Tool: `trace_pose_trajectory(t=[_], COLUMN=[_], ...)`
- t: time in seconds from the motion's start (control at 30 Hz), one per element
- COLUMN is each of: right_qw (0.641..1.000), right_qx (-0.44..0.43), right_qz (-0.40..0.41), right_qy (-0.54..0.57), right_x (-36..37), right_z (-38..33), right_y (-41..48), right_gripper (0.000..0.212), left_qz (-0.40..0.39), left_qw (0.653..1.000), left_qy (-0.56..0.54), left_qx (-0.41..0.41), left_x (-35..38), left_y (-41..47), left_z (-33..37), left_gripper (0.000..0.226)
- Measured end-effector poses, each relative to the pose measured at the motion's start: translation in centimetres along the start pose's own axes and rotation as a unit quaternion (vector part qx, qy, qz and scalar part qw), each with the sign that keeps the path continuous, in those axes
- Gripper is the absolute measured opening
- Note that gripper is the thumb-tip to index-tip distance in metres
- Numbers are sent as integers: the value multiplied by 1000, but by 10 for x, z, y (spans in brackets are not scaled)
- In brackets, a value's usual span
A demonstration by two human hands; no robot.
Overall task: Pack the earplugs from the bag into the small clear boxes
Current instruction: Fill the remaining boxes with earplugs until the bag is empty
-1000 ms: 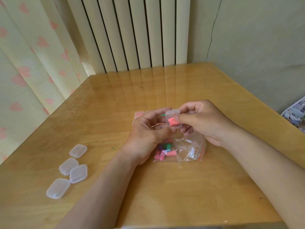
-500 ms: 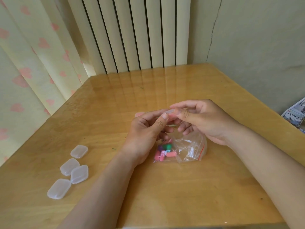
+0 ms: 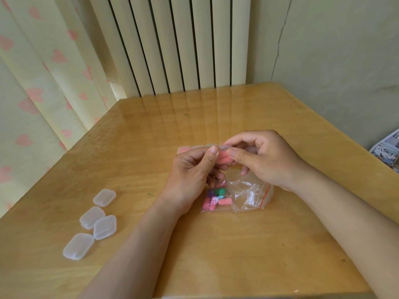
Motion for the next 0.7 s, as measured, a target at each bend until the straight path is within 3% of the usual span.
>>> trace_pose_trajectory(t=[0.7], right_qw=[999], right_qx=[-13], right_qz=[20], right_qy=[-42], right_x=[4], right_z=[-1], right_y=[2], right_gripper=[9], left_qz=[-3], left_qw=[1000], left_qy=[-3], left_qx=[-12], left_x=[1], left_y=[0], left_z=[-2], left_gripper=[34])
Point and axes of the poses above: each hand's wrist, its own y-axis towards the middle knuckle, its own x-axis out of the palm, z = x × y, the point moved 1 cm from there along y, towards the middle knuckle, and after that the axes turned 14 degrees about -z, right-handed, at the moved point
